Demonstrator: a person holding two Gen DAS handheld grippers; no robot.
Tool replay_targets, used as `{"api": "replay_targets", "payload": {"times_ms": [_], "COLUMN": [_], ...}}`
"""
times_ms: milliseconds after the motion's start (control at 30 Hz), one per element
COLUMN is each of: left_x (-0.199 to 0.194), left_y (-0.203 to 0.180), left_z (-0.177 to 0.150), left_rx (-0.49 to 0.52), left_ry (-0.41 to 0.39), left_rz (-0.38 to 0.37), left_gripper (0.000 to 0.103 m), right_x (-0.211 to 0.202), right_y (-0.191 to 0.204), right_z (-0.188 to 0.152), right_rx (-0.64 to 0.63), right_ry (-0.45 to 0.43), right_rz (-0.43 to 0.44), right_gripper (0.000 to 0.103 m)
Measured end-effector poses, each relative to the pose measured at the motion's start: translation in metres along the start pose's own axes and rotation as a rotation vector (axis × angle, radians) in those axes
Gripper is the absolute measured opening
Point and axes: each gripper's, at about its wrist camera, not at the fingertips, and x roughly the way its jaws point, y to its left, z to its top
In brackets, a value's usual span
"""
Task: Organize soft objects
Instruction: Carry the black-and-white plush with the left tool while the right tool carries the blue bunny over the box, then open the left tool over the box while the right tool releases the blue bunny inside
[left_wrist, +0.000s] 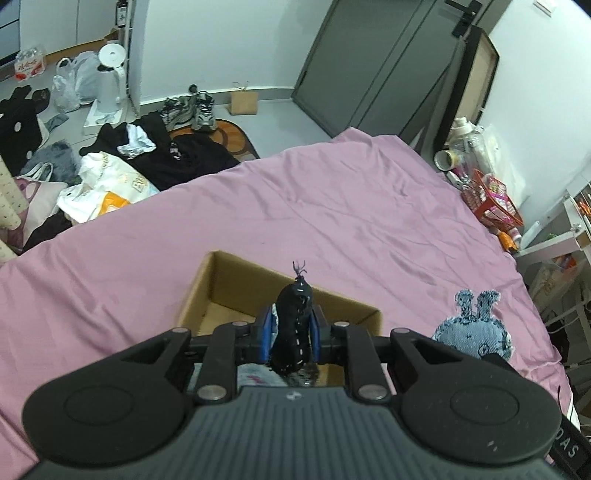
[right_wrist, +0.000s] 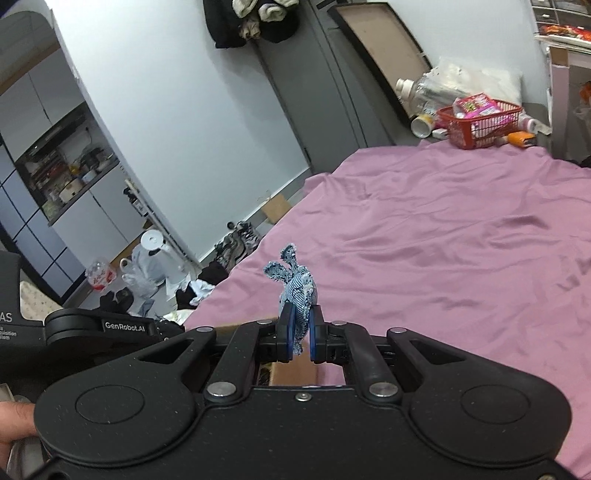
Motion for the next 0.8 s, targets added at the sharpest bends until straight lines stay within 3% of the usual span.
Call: {"api": "replay_targets", "payload": {"times_ms": [267, 500, 600, 667, 733, 800], "left_x": [-0.006, -0.015, -0.020, -0.023, -0.026, -0.030], "left_y": [0.022, 0.038, 0.041, 0.042, 0.042, 0.040], "left_z": [0.004, 0.005, 0.004, 0.003, 0.003, 0.001], "left_rx": [-0.010, -0.042, -0.040, -0.035, -0.025, -0.011], "left_ry": [0.020, 0.015, 0.016, 0.018, 0.022, 0.024], "left_rz": [0.012, 0.014, 0.010, 0.009, 0.006, 0.004], "left_gripper": [0.029, 0.030, 0.030, 0.030, 0.030, 0.031], "right_x": [0.004, 0.009, 0.010, 0.010, 0.007, 0.004], "right_y": [0.026, 0.051, 0.064, 0.070, 0.073, 0.071], "right_z": [-0.008, -0.022, -0.026, -0.027, -0.028, -0.027], "right_rx": [-0.080, -0.196, -0.260, -0.294, -0.296, -0.287], "right_ry": [-0.008, -0.007, -0.004, 0.009, 0.005, 0.002], "right_rz": [0.000, -0.028, -0.042, -0.040, -0.053, -0.060], "right_gripper": [0.008, 0.009, 0.014, 0.023, 0.044, 0.046]}}
